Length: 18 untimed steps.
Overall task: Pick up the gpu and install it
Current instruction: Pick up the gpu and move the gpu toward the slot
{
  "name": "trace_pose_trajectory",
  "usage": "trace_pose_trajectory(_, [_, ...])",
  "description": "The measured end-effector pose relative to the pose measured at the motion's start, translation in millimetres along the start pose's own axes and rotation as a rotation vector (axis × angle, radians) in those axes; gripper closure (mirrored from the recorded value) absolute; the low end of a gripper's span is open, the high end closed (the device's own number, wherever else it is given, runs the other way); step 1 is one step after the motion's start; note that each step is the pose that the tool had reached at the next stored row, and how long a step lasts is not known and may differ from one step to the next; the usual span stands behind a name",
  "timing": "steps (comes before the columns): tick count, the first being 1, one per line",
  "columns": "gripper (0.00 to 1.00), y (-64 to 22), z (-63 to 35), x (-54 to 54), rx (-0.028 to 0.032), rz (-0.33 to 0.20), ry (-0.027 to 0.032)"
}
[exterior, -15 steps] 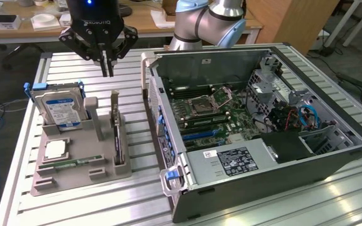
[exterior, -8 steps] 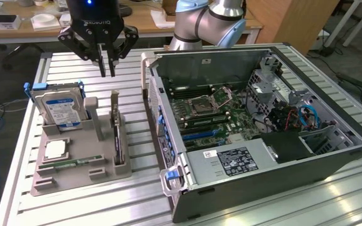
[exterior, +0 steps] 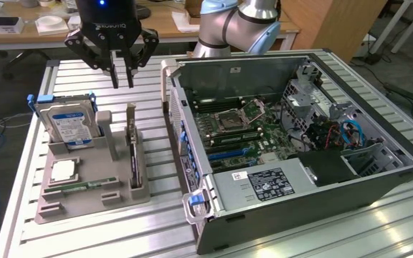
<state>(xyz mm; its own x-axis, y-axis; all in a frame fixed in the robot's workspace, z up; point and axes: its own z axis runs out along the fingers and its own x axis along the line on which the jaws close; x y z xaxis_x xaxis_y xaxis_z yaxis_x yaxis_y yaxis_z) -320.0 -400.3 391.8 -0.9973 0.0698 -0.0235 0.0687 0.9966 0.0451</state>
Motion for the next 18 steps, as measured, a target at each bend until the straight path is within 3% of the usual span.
trace_pose_trajectory(7, [0.68,-0.5,0.3,0.4,-0.0018,-0.078,0.0036])
trace_pose_trajectory(18, [0.68,-6.6,1.5,0.0,-0.0019,-0.087,0.0055])
